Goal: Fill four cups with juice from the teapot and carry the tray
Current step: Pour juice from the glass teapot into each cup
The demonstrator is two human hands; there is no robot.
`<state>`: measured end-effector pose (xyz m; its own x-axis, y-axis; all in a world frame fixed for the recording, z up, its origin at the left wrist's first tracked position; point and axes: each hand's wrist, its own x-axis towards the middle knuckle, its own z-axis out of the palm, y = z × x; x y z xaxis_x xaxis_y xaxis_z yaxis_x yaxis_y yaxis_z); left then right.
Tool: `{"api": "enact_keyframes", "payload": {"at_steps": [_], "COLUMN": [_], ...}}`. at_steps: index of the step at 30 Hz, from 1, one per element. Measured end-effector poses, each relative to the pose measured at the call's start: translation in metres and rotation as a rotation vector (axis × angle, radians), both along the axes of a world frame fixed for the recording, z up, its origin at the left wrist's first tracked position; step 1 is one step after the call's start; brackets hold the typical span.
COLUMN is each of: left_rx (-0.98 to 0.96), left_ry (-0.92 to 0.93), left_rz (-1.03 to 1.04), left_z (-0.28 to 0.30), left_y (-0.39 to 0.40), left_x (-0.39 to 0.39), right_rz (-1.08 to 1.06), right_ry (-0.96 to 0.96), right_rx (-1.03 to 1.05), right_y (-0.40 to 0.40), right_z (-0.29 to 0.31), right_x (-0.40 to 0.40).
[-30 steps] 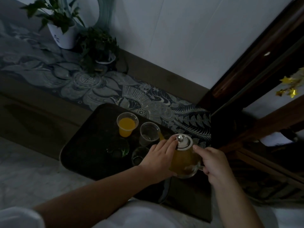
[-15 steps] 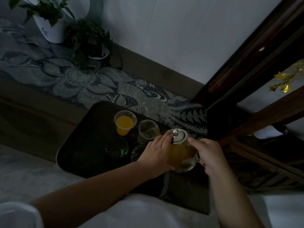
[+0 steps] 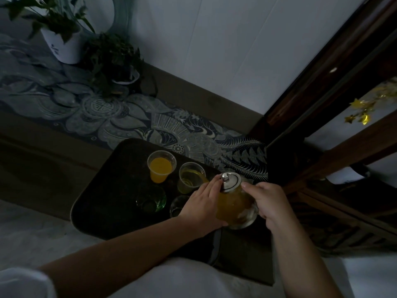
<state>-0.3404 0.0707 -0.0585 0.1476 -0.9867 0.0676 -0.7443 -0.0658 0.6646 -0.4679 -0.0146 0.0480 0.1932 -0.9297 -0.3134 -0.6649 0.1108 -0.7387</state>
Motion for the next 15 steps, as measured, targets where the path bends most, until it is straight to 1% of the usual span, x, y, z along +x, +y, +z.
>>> {"api": "enact_keyframes", "payload": {"at_steps": [15], "left_rx": [-0.013], "left_ry": [0.017], "left_rz": [0.003], "left_z": [-0.0013], "left_y": [0.0014], "left_x": [0.0022], "right_rz": [0.021], "right_ry": [-0.008], "right_rx": [0.004], "right_y": [-0.0001], "right_z": [0.0003], "right_x": [0.0019]}}
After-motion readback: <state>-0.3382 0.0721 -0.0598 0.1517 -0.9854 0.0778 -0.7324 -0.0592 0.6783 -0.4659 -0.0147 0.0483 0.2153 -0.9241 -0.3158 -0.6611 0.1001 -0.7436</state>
